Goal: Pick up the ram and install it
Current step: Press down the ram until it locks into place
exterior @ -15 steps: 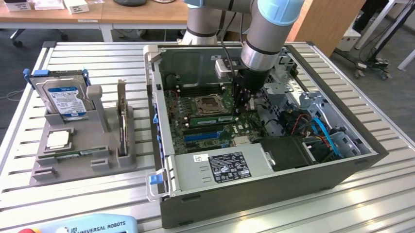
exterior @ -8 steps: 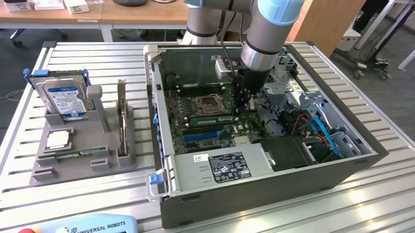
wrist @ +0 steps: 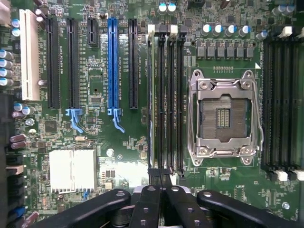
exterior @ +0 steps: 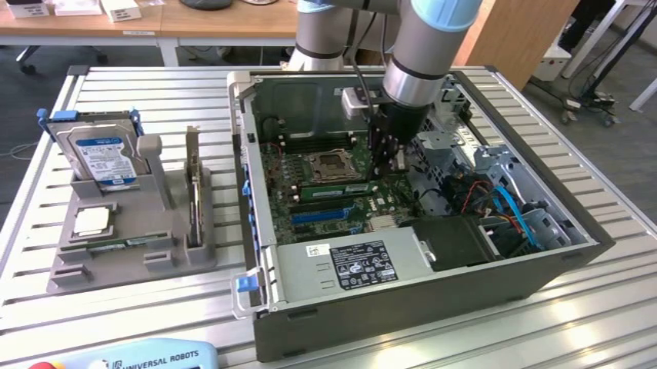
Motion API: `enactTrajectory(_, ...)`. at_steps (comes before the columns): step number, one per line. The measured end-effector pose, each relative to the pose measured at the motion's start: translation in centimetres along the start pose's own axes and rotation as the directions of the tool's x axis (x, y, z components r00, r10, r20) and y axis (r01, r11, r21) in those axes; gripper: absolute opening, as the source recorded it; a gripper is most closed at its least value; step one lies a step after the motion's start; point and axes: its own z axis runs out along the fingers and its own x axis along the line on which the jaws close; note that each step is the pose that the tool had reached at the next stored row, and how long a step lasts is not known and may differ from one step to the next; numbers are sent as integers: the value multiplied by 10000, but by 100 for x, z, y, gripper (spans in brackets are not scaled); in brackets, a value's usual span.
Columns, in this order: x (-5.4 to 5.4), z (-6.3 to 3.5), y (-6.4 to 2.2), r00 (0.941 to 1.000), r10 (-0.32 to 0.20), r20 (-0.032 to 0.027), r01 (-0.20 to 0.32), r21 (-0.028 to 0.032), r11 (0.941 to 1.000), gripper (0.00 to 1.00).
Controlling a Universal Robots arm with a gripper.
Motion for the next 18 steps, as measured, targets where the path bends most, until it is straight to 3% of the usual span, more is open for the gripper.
enactTrajectory(5,-2,-76,2,10000,0,-3,0,0,10000,10)
enactTrajectory(12,-2,-78,2,10000,-2,-3,2,0,10000,10)
enactTrajectory(18,0,-78,53,10000,-1,-3,1,1,10000,10)
